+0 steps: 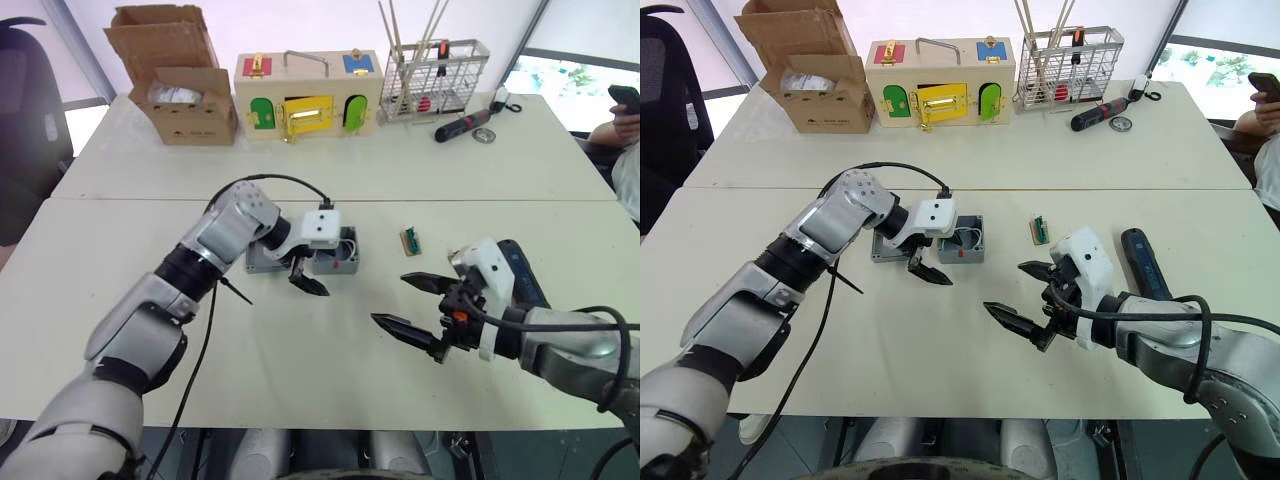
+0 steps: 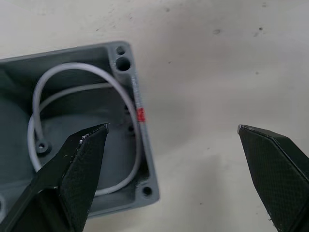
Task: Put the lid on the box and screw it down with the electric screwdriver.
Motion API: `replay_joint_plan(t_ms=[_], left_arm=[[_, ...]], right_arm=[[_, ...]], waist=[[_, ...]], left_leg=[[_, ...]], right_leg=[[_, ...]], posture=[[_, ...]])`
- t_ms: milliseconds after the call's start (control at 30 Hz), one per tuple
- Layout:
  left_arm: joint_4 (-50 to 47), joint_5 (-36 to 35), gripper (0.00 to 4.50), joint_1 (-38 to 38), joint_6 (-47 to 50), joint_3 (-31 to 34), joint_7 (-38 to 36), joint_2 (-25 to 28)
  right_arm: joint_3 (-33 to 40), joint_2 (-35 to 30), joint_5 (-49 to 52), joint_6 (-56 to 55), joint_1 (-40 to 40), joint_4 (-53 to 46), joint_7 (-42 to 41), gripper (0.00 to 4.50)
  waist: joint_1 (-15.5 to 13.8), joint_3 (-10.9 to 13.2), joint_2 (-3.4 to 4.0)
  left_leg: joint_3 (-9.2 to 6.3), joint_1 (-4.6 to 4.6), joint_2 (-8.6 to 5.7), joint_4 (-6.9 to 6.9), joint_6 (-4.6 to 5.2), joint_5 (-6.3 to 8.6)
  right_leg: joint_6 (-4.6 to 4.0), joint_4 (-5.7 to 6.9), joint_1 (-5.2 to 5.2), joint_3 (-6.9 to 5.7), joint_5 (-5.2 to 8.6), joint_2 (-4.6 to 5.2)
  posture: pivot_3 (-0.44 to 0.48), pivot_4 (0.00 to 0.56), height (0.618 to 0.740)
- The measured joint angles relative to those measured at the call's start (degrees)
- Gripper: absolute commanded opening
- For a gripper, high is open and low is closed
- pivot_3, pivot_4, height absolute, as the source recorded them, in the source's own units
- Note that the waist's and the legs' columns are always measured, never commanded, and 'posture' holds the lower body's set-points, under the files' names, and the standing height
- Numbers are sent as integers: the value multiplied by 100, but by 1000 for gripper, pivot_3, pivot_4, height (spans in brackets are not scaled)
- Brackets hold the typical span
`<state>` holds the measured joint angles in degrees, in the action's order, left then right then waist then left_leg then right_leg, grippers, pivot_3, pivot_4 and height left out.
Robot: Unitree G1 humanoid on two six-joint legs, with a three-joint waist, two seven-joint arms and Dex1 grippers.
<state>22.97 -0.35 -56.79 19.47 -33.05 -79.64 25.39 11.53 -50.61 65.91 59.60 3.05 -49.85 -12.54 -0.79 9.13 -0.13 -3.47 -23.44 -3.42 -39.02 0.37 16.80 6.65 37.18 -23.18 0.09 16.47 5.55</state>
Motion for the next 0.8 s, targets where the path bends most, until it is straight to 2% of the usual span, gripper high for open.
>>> replay_joint_plan(t_ms=[67,267,533,733,800], left_arm=[[103,50,3127,0,-28,-1,-4,-108],[173,221,62,0,-128,16,25,-212],[297,323,62,1,-570,49,33,-299],[518,77,62,-30,-1885,144,-664,-309],[514,-147,62,-105,-2163,-15,-1047,-199]], right_arm=[[23,-1,72,-27,-10,-40,102,4500],[25,-4,145,-94,-21,-49,314,4500],[21,-55,182,-127,-31,-49,319,4500],[120,-315,464,-167,-436,-68,-91,4500],[256,-428,616,-232,-484,-86,-182,4500]], waist=[[5,0,0],[7,0,0],[-3,0,0],[8,0,-1],[9,1,-1]], left_leg=[[0,0,0,-1,2,1],[0,0,0,-1,1,1],[0,0,-1,-4,2,1],[2,-1,-1,-4,2,1],[2,-1,0,-4,7,4]], right_leg=[[0,0,-1,0,0,0],[0,2,-1,0,0,0],[0,2,0,0,0,1],[0,0,0,0,0,2],[0,0,0,0,0,1]], posture=[[0,150,740],[0,150,740],[0,150,740],[0,150,740],[0,150,740]])
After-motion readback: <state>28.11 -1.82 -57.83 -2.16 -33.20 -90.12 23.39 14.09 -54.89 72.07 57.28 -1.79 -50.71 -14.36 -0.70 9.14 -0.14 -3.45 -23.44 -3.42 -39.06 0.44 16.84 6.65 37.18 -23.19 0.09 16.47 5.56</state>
